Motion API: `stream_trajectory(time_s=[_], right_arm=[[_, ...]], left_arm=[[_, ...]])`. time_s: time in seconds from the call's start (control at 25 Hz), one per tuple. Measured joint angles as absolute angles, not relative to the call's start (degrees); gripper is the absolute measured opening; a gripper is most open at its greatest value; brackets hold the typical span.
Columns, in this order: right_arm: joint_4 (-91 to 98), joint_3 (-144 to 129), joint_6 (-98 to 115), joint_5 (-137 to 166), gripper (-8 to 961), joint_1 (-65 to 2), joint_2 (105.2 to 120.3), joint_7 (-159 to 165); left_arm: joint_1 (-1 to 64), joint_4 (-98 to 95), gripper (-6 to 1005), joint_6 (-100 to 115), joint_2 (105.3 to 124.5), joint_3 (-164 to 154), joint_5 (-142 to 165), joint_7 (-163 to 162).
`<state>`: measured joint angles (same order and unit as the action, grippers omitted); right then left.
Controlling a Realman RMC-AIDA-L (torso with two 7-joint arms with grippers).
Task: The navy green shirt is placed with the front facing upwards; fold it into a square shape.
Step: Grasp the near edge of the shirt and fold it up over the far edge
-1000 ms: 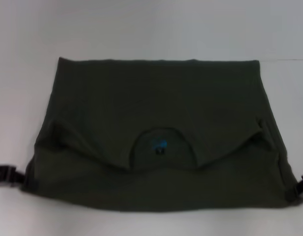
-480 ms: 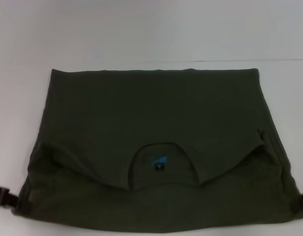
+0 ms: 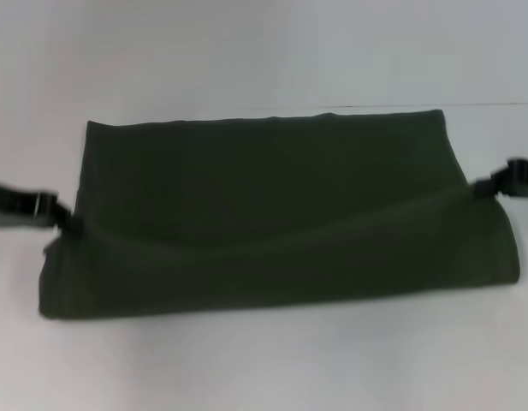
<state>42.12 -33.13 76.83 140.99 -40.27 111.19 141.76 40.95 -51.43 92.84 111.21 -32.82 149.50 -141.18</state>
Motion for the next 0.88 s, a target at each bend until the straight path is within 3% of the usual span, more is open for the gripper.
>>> stream_trajectory(time_s=[0.24, 0.4, 0.88], right_arm=[[41.6, -33.3, 64.9, 139.6, 47, -42.4, 113.49, 142.7], [41.2, -33.6, 60.4, 138.7, 49, -43.7, 114.27, 142.7], [38.0, -37.7, 45.7, 138.6, 54, -48.3, 115.12, 144.9]], left_arm=[[45.0, -49.1, 14, 82.8, 110.63, -35.1, 150.0, -145.3], [45.8, -48.9, 13, 77.0, 110.87, -38.6, 150.0, -149.0], [48.6, -45.9, 13, 60.7, 112.74, -42.5, 150.3, -151.6]])
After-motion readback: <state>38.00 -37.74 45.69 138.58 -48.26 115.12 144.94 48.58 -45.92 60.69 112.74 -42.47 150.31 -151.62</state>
